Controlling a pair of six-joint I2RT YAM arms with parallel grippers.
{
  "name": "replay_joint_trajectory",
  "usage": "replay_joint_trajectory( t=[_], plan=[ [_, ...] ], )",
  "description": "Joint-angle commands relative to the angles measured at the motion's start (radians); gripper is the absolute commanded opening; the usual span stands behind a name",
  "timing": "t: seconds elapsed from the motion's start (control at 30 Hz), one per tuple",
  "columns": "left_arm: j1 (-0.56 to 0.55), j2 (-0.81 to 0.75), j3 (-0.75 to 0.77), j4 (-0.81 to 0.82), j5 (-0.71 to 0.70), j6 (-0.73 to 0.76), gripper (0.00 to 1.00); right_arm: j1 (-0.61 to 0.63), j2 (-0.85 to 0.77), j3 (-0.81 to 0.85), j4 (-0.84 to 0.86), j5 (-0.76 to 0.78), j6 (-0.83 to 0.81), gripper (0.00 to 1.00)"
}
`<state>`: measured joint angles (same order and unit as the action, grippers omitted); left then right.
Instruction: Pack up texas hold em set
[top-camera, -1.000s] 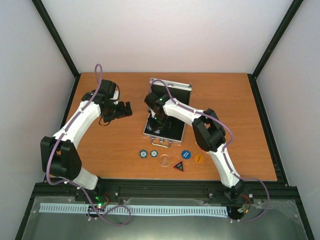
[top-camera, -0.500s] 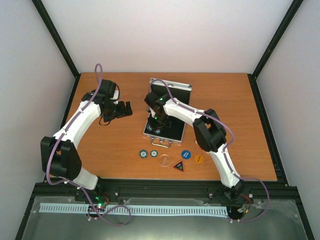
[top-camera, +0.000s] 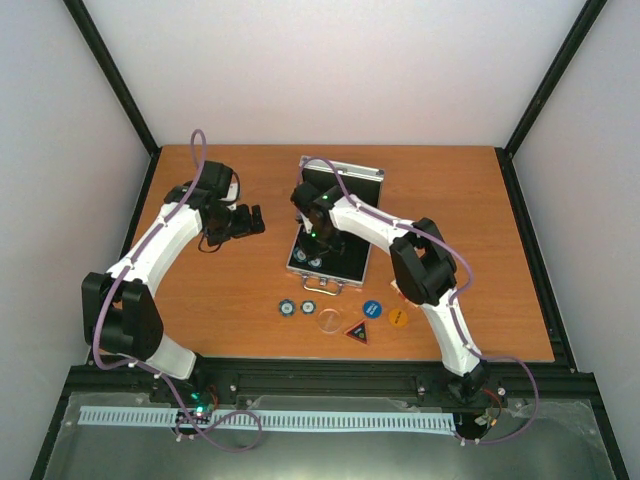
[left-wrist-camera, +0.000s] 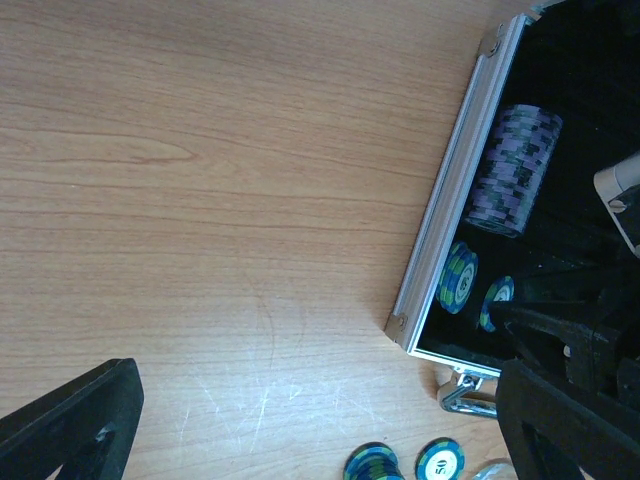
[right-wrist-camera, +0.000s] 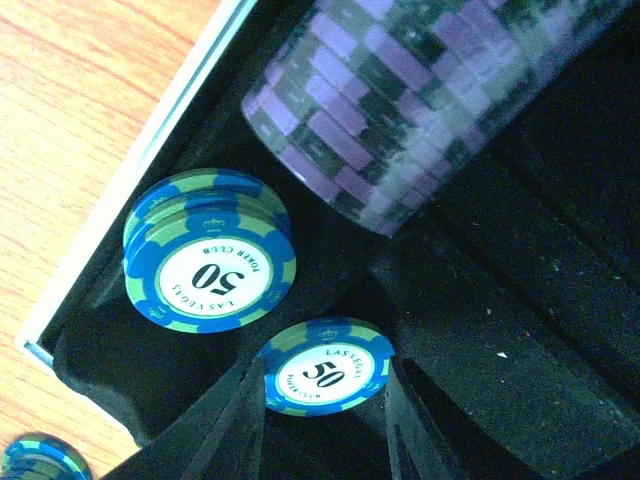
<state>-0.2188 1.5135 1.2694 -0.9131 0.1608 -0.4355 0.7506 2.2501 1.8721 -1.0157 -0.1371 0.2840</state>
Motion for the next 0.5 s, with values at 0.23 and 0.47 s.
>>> replay_joint_trajectory(
  t=[0.23, 0.47],
  plan=[
    [0.006, -0.014, -0.001, 0.018, 0.002, 0.018, 1.0, -0.008, -0.043, -0.009, -0.035, -0.001, -0.034, 0.66],
    [0.006, -0.014, 0.006, 0.011, -0.006, 0.023, 0.99, -0.007, 0.006, 0.017, -0.057, 0.004, -0.034, 0.68]
  ],
)
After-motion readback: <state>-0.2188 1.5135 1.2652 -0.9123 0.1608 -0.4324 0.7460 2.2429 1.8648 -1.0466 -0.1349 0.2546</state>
